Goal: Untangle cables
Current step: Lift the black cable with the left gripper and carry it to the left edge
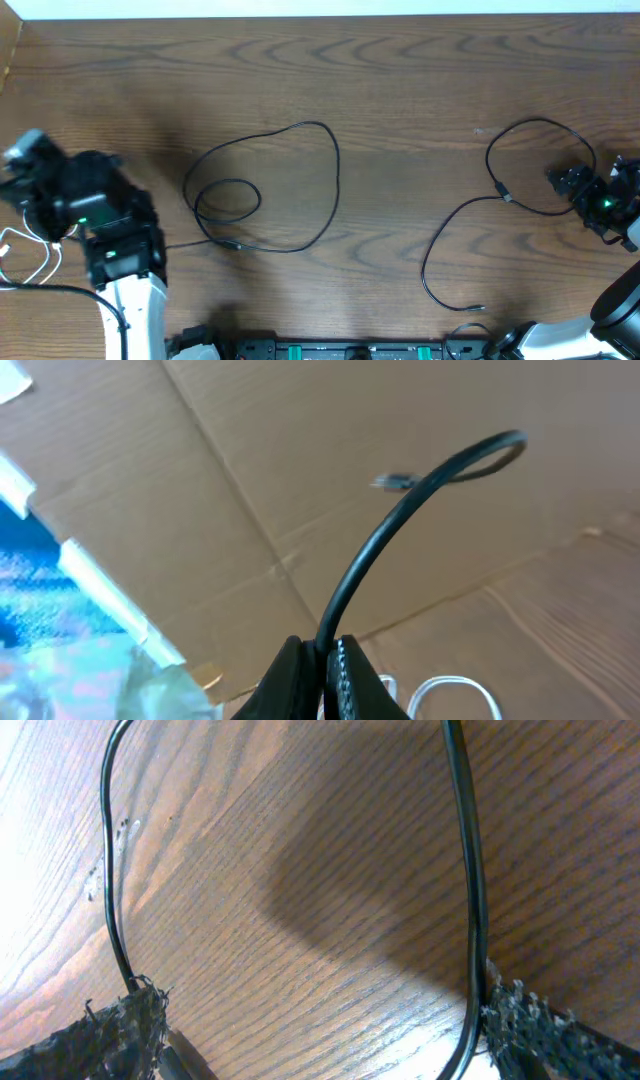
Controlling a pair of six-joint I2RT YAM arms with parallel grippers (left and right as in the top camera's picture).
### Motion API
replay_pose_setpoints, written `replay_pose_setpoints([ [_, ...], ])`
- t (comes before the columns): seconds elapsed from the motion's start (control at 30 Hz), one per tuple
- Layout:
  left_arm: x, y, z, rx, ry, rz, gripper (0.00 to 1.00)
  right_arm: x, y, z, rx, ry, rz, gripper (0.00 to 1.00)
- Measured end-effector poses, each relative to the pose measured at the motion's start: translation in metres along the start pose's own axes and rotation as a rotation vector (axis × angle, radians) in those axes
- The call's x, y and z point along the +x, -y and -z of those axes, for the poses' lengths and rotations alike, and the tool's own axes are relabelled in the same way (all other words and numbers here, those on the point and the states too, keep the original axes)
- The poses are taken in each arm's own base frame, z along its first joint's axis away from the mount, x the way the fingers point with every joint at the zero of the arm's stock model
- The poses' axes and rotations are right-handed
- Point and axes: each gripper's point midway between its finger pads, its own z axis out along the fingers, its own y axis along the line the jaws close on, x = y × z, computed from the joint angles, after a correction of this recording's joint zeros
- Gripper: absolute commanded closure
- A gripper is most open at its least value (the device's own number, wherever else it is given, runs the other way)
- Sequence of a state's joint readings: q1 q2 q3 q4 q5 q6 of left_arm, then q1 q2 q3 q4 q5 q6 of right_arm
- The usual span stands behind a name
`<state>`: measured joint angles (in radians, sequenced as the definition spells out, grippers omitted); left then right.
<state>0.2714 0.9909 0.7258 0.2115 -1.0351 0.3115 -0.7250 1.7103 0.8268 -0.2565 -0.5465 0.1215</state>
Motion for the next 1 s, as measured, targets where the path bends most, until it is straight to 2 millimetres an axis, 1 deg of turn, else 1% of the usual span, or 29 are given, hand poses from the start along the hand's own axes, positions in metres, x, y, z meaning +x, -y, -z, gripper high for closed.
replay_pose_setpoints([
  [0.03, 0.001, -0.009, -0.012, -0.025, -0.003, 0.022, 0.93, 0.0, 0.0, 0.0, 0.0, 0.0, 0.0, 0.01],
  [0.07, 0.001, -0.012, -0.018, -0.03, -0.002, 0.033, 0.92, 0.0, 0.0, 0.0, 0.0, 0.0, 0.0, 0.01],
  [0.13, -0.002, -0.01, -0.028, -0.011, 0.015, 0.052, 0.93, 0.0, 0.0, 0.0, 0.0, 0.0, 0.0, 0.01],
  [0.2, -0.007, -0.004, -0.036, 0.018, 0.044, 0.065, 0.93, 0.0, 0.0, 0.0, 0.0, 0.0, 0.0, 0.01],
  [0.23, -0.013, -0.001, -0.038, 0.03, 0.068, 0.08, 0.93, 0.0, 0.0, 0.0, 0.0, 0.0, 0.0, 0.01],
  [0.33, -0.038, 0.006, -0.041, 0.053, 0.175, 0.128, 0.93, 0.0, 0.0, 0.0, 0.0, 0.0, 0.0, 0.01],
  [0.4, -0.048, 0.009, -0.042, 0.063, 0.221, 0.135, 0.93, 0.0, 0.0, 0.0, 0.0, 0.0, 0.0, 0.01],
  [0.53, -0.062, 0.029, -0.044, 0.127, 0.304, 0.072, 0.93, 0.0, 0.0, 0.0, 0.0, 0.0, 0.0, 0.01],
  [0.63, -0.062, 0.045, -0.048, 0.157, 0.323, 0.013, 0.93, 0.0, 0.0, 0.0, 0.0, 0.0, 0.0, 0.01],
  [0.73, -0.06, 0.058, -0.059, 0.169, 0.319, -0.062, 0.93, 0.0, 0.0, 0.0, 0.0, 0.0, 0.0, 0.01],
  [0.83, -0.065, 0.05, -0.073, 0.135, 0.318, -0.082, 0.93, 0.0, 0.0, 0.0, 0.0, 0.0, 0.0, 0.01],
  [0.9, -0.068, 0.037, -0.08, 0.1, 0.318, -0.079, 0.93, 0.0, 0.0, 0.0, 0.0, 0.0, 0.0, 0.01],
  [0.97, -0.07, 0.03, -0.084, 0.082, 0.318, -0.078, 0.93, 0.0, 0.0, 0.0, 0.0, 0.0, 0.0, 0.01],
  [1.0, -0.07, 0.032, -0.084, 0.089, 0.321, -0.081, 0.93, 0.0, 0.0, 0.0, 0.0, 0.0, 0.0, 0.01],
])
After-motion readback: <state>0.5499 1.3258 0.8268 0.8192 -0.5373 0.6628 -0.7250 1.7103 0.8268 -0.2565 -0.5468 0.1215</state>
